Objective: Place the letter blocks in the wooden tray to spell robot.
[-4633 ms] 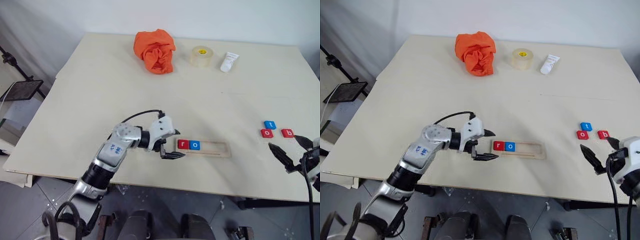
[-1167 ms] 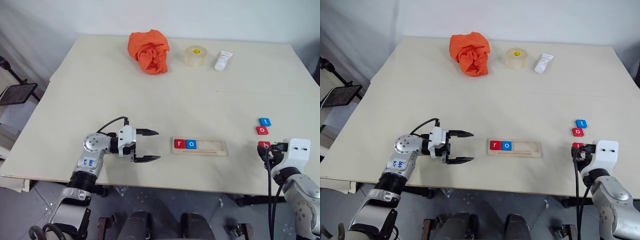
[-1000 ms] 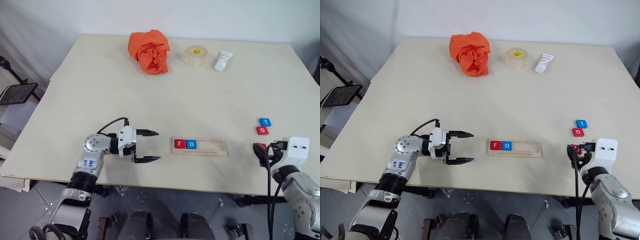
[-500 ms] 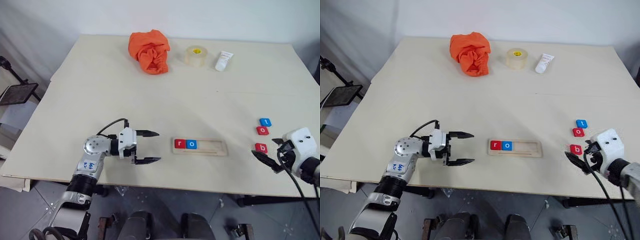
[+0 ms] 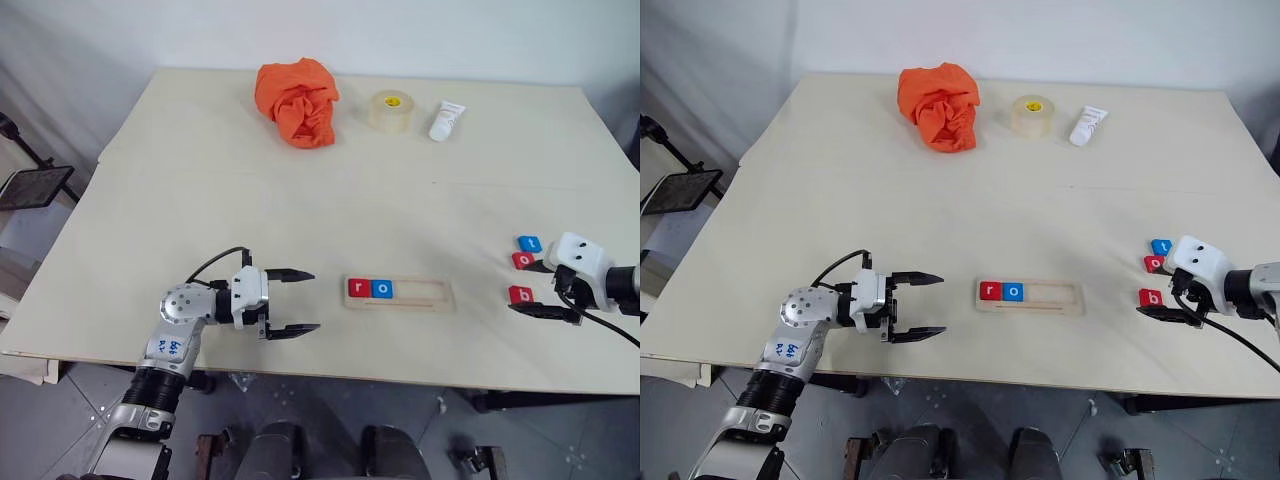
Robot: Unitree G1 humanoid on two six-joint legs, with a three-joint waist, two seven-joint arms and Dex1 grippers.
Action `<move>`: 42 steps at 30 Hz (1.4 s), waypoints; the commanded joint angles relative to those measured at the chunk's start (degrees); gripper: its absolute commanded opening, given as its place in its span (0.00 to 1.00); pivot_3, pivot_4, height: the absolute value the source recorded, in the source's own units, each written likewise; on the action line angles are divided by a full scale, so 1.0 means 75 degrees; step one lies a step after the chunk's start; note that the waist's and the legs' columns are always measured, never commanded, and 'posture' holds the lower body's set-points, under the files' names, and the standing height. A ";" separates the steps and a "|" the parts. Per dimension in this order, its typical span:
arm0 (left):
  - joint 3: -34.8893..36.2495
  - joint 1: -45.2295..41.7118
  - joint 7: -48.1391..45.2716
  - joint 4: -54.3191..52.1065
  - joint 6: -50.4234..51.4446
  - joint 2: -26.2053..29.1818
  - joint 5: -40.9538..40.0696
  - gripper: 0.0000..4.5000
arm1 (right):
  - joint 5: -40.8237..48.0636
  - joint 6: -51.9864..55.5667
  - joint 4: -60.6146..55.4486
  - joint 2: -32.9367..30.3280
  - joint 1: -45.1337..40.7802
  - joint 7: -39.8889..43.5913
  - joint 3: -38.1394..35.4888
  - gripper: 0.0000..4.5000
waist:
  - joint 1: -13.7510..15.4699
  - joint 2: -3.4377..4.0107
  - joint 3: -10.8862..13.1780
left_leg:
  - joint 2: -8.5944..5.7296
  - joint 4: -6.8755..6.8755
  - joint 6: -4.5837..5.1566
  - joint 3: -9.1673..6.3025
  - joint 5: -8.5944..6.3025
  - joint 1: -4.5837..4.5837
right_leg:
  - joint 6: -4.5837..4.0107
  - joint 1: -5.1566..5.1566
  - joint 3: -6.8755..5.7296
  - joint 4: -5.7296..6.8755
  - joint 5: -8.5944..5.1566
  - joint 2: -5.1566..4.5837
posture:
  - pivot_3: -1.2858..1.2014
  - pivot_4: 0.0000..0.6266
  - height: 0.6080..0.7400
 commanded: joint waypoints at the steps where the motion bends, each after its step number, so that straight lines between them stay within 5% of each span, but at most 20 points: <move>1: 0.0101 0.0219 0.0144 -0.0539 0.0056 0.0120 -0.0158 1.00 | -0.0384 -0.0325 0.0572 0.0019 -0.0466 0.0495 0.0344 0.99 | -0.0030 0.0000 0.0000 | 0.0001 0.0000 0.0000 0.0002 0.0000 0.0002 | 0.0000 0.0001 0.0000 -0.0001 0.0000 0.0000 | 0.52 0.24 1.00; 6: 0.0119 0.0374 0.0329 -0.0768 0.0161 0.0192 -0.0149 1.00 | -0.0783 -0.0648 0.1256 0.0125 -0.0942 0.0726 0.0684 0.96 | -0.0009 -0.0001 0.0000 | 0.0002 0.0007 -0.0001 -0.0001 0.0000 0.0004 | 0.0000 0.0009 -0.0001 -0.0002 0.0000 0.0001 | 0.52 0.24 1.00; 16: 0.0036 0.0346 0.0479 -0.0755 0.0161 0.0132 -0.0118 1.00 | -0.0747 -0.0666 0.1218 0.0090 -0.0887 0.0894 0.0571 0.32 | 0.0009 -0.0001 -0.0001 | 0.0002 0.0014 -0.0001 0.0000 0.0000 0.0010 | 0.0000 0.0017 0.0004 -0.0004 0.0000 0.0001 | 0.52 0.24 1.00; 32: -0.0129 -0.0508 0.0202 0.0467 -0.0297 -0.0199 -0.0027 1.00 | 0.0675 0.2719 -0.2612 -0.0126 -0.0286 0.0597 -0.0710 0.31 | 0.0061 0.0001 0.0000 | 0.0003 0.0013 -0.0002 0.0007 0.0000 0.0004 | 0.0000 0.0002 0.0007 0.0003 0.0000 0.0001 | 0.52 0.24 1.00; 42: -0.0193 -0.0928 -0.0070 0.1166 -0.0662 -0.0337 0.0033 1.00 | 0.0677 0.4240 -0.4309 0.0196 -0.1242 0.0837 0.0688 0.31 | 0.0087 0.0000 0.0001 | 0.0000 0.0012 -0.0005 0.0001 -0.0002 -0.0004 | 0.0000 -0.0007 0.0005 0.0004 0.0000 0.0001 | 0.52 0.24 1.00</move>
